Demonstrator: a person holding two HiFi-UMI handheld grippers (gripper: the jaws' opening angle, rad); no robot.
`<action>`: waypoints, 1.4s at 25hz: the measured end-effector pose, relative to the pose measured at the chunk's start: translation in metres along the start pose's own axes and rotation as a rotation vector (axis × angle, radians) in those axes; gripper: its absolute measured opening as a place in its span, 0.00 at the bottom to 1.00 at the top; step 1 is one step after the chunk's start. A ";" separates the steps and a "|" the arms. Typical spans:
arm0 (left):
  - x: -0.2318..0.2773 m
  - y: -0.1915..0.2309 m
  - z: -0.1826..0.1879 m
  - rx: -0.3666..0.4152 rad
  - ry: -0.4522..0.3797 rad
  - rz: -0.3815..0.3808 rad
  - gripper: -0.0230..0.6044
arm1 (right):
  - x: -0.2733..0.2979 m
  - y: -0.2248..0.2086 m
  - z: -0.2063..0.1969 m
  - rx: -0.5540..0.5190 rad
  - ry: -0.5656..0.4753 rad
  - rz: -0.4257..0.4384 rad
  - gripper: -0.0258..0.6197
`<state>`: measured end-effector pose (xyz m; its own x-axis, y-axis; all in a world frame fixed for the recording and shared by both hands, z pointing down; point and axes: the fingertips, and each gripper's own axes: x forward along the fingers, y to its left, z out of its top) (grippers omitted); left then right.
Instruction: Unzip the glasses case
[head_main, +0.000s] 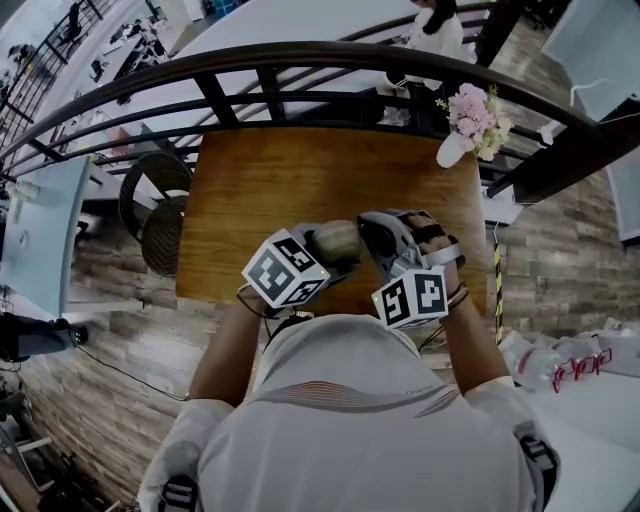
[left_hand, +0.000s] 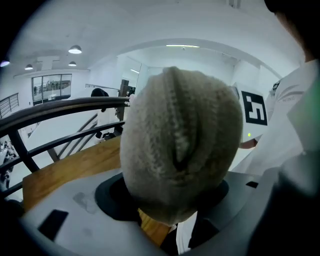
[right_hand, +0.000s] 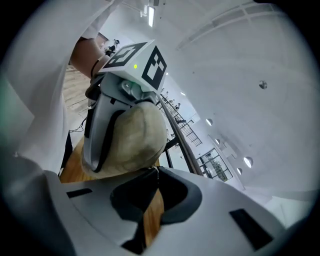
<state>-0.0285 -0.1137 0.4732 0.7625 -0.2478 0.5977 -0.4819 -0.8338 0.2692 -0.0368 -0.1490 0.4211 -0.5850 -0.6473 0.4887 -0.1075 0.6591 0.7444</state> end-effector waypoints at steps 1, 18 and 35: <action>0.002 0.001 -0.004 0.009 0.020 0.007 0.50 | 0.000 -0.001 0.001 -0.020 0.000 -0.003 0.12; 0.034 0.023 -0.074 0.148 0.428 0.097 0.50 | 0.013 0.028 0.015 -0.407 0.030 0.098 0.12; 0.050 0.026 -0.053 0.024 0.200 0.063 0.50 | 0.021 0.007 0.013 -0.270 0.068 0.083 0.27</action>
<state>-0.0255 -0.1215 0.5500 0.6289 -0.1992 0.7515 -0.5137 -0.8320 0.2093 -0.0597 -0.1532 0.4303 -0.5267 -0.6256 0.5755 0.1617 0.5909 0.7903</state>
